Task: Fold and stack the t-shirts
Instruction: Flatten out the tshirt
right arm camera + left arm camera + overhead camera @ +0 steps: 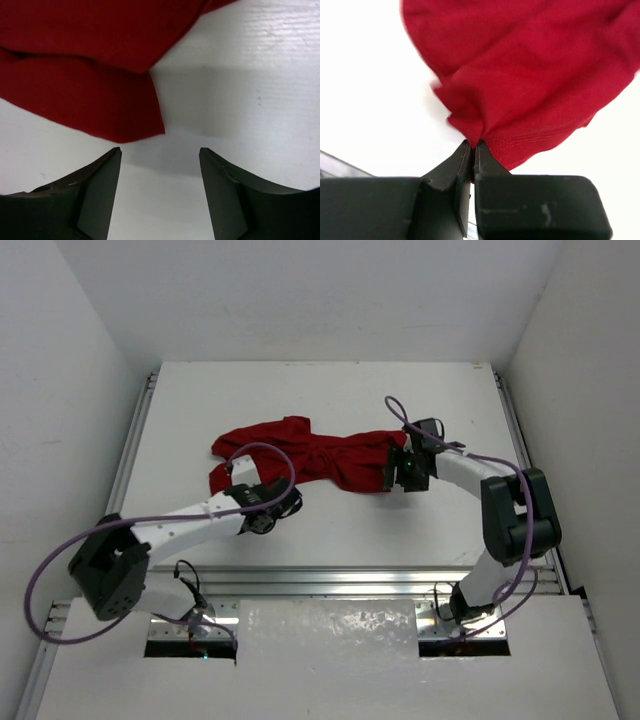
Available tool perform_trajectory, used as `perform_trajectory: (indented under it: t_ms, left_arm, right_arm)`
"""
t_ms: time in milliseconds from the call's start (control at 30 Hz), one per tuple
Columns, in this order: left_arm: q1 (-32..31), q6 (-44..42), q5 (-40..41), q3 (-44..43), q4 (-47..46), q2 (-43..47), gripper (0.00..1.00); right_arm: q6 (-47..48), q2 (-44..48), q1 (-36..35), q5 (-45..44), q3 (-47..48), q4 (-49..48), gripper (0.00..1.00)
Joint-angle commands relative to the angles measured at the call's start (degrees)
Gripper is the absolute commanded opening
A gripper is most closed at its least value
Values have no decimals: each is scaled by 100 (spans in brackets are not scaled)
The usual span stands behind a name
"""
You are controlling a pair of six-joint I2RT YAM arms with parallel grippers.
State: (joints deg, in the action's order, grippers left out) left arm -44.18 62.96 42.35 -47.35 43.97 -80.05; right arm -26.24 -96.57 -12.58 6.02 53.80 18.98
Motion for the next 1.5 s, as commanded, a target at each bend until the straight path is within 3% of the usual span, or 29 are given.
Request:
perform_trajectory:
  t_ms: [0, 100, 133, 300, 433, 533, 567, 700, 733, 767, 800, 867, 900, 933, 967, 1033, 1067, 1133, 1200, 1267, 1467]
  left_arm:
    - [24, 429, 529, -64, 710, 655, 0]
    - [59, 358, 503, -81, 719, 772, 0]
    - [59, 357, 503, -72, 736, 772, 0]
    - [68, 349, 599, -107, 780, 798, 0]
    - [77, 287, 748, -256, 955, 912, 0]
    - [77, 130, 977, -817, 1489, 1079, 0]
    - [68, 33, 1116, -1385, 1718, 1149, 0]
    - [-395, -151, 1627, -3241, 2931, 1404, 0]
    - [-616, -413, 1749, -3863, 2855, 1613, 0]
    - [-844, -1512, 1646, -4078, 2541, 1763, 0]
    - [-1116, -2228, 1384, -4193, 1511, 1956, 0]
    - [-1163, -3373, 444, -4291, 696, 2720, 0]
    - [-1154, -3474, 241, -4361, 310, 2932, 0]
    - [-1154, -3501, 39, -4727, 280, 3212, 0]
    - [-1128, -3649, -24, -4992, 288, 3259, 0]
    - [-1014, -3755, -164, -6229, 691, 2998, 0]
    - [-770, -4060, -296, -6642, 884, 2839, 0]
    - [-391, -4256, -847, -8030, 1157, 2226, 0]
    - [250, -4581, -1262, -9301, 1507, 1767, 0]
    - [340, -4617, -1343, -9224, 1205, 1650, 0]
    - [340, -4819, -544, -8187, 1036, 1721, 0]
  right_arm:
    - [49, -412, -69, 276, 393, -298, 65]
    - [-39, -904, -78, 329, 648, -352, 61]
    - [-83, -1003, -95, 469, 701, -282, 50]
    - [-302, -890, -324, 171, 483, -342, 35]
    - [-382, -680, -342, 31, 491, -229, 0]
    - [-399, 179, -551, -346, 333, 130, 0]
    - [-408, 1044, -631, -582, 394, 306, 0]
    - [-505, 3001, -948, -1189, 1253, 1866, 0]
    - [-488, 3256, -966, -1252, 1482, 2151, 0]
    - [-461, 3659, -966, -1270, 2006, 2397, 0]
    - [-365, 3820, -966, -1296, 2299, 2826, 0]
    - [-216, 4049, -966, -1331, 3287, 3180, 0]
    - [-24, 4102, -974, -1419, 3721, 3582, 0]
    - [57, 4077, -966, -1446, 4126, 3804, 0]
    - [118, 3911, -966, -1533, 5104, 4284, 0]
    - [286, 3665, -966, -1717, 6111, 4761, 0]
    - [364, 3376, -966, -1788, 7108, 5190, 0]
    - [391, 3181, -966, -1876, 8010, 5475, 0]
    - [400, 3310, -966, -1876, 7867, 5433, 0]
    - [383, 3531, -966, -1876, 7216, 5107, 0]
    - [453, 3444, -966, -2078, 6794, 4861, 0]
